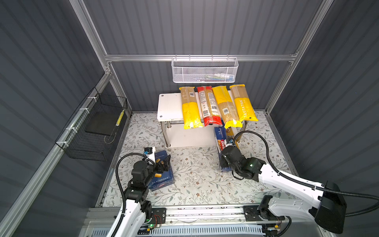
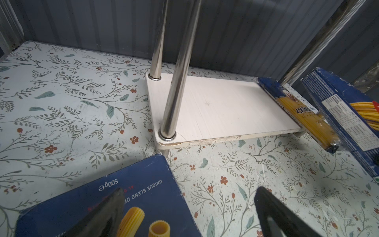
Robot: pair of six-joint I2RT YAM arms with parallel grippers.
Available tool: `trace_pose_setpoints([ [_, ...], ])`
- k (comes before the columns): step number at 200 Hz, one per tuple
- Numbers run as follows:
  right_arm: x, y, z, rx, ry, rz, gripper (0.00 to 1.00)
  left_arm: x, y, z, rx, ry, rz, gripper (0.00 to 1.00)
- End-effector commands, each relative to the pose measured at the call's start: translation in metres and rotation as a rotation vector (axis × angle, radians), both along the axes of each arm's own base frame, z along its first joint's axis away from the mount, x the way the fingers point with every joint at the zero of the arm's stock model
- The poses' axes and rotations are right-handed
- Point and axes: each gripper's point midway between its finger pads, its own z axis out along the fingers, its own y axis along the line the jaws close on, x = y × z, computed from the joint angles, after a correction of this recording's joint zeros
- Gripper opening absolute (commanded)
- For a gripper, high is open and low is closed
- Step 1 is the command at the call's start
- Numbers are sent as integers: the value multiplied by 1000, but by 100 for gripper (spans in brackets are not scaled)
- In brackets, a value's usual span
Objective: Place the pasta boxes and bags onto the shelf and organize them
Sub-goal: 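Lower the Barilla box onto the lower tier beside the Ankara bag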
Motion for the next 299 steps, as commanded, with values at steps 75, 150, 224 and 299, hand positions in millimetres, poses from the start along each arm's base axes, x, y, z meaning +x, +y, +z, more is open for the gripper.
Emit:
trace_pose_setpoints([
  [75, 86, 28, 41, 130, -102, 17, 29, 0, -2, 5, 0, -21, -15, 100],
  [150, 121, 33, 32, 93, -110, -9, 29, 1, -4, 5, 0, -18, -23, 99],
  [224, 140, 24, 26, 91, -114, -57, 30, 2, -5, 4, 0, -12, -30, 100],
  [299, 158, 15, 9, 94, -95, -89, 38, 1, -3, 4, 0, -15, -19, 100],
])
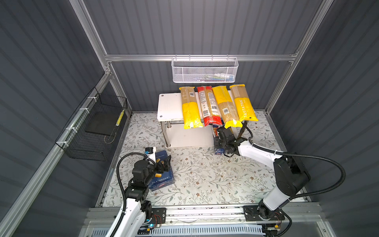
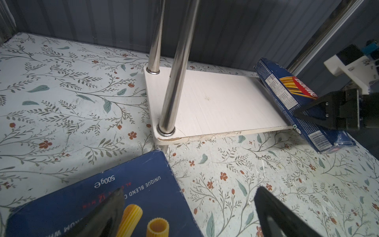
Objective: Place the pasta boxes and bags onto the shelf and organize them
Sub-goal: 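Lower the Barilla box onto the lower tier beside the Ankara bag, then open the right gripper and move it back toward the rigatoni box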
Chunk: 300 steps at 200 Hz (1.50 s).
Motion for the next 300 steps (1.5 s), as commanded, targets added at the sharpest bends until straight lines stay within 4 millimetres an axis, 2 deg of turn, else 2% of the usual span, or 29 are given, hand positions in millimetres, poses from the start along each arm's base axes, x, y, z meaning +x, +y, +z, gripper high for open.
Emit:
trace_pose_setpoints([
  [1, 37, 5, 56, 96, -185, -48, 39, 1, -1, 9, -1, -35, -9, 100],
  [25, 39, 4, 54, 95, -182, -55, 44, 1, -1, 11, -2, -41, -7, 100],
  [51, 37, 1, 53, 88, -176, -65, 58, 1, 0, 10, -2, -37, -3, 100],
  [76, 29, -2, 53, 99, -161, -71, 67, 2, 1, 9, -1, -31, 5, 100],
  [100, 15, -6, 53, 117, -149, -74, 70, 2, 2, 9, 0, -30, 11, 100],
  [124, -10, -6, 52, 131, -131, -69, 71, 2, 3, 9, 1, -31, 15, 100],
  [175, -86, -6, 26, 163, -71, -65, 72, 5, 16, 6, 7, -15, 102, 99],
  [201, -116, -9, 14, 176, -39, -55, 73, 8, 37, 7, 42, 42, 221, 100],
  [218, -135, -7, 15, 188, -35, -21, 73, 9, 53, 8, 77, 122, 314, 100],
  [235, -156, 5, 25, 255, -51, 54, 73, 10, 63, 6, 109, 206, 378, 100],
  [262, -192, 36, 35, 362, -17, 211, 73, 16, 69, -1, 174, 286, 404, 100],
  [284, -218, 66, 37, 408, 3, 316, 73, 36, 83, -12, 137, 345, 422, 100],
  [300, -236, 93, 35, 443, 17, 378, 73, 54, 81, -23, 37, 357, 369, 99],
])
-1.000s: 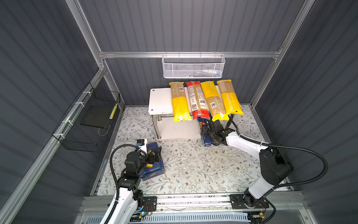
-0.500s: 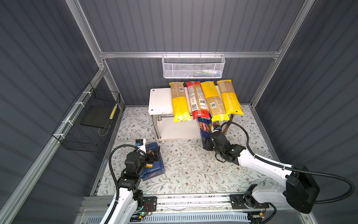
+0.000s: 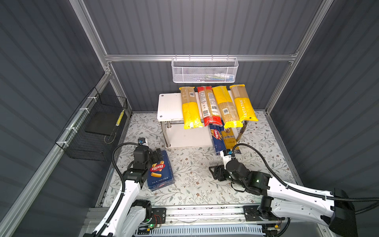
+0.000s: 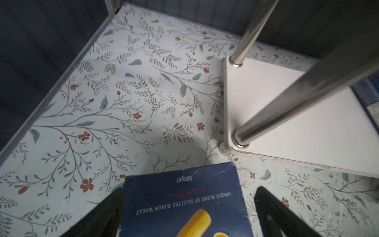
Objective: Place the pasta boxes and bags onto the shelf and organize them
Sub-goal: 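Open the right gripper and move it back toward the rigatoni box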
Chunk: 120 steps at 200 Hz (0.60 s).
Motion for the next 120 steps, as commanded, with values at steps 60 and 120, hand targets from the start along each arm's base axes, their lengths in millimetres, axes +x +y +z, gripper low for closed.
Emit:
trace_pose_setpoints([
  [60, -74, 143, -30, 172, 100, 278, 74, 46, 10, -13, -49, -48, -43, 100],
  [120, -84, 211, -40, 217, 116, 407, 75, 67, 12, -11, -43, -75, -108, 99],
])
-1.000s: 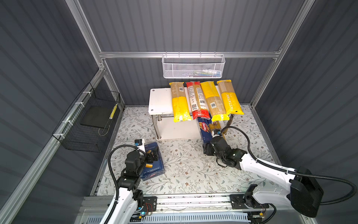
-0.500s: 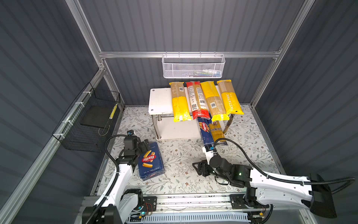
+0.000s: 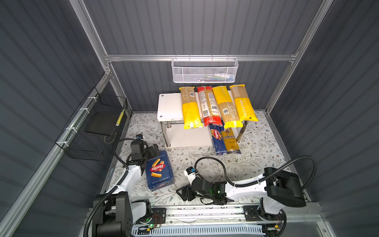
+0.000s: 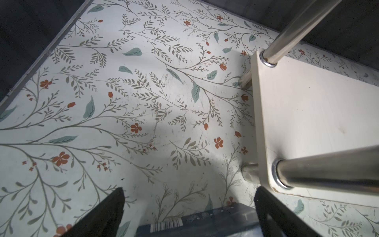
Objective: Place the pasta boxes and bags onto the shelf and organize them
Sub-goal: 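Open the right gripper and move it back toward the rigatoni box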
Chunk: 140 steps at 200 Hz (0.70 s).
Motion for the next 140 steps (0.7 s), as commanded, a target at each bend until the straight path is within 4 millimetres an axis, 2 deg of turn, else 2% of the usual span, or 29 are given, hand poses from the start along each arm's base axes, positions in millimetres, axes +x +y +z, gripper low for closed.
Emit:
trace_pose_setpoints([
  [1, -6, 34, 26, 107, -10, 69, 75, 18, -5, 20, -2, -84, -70, 100],
  [41, -9, 58, 32, 136, -6, 124, 76, 26, -13, 10, -52, -65, -130, 100],
  [62, -8, 67, 28, 144, 22, 132, 76, 29, -21, 3, -84, -46, -179, 100],
  [106, 0, 68, 18, 150, 57, 102, 76, 28, -26, -13, -120, 8, -202, 100],
  [140, 3, 74, 16, 157, 69, 96, 76, 30, -16, -29, -101, 72, -154, 99],
])
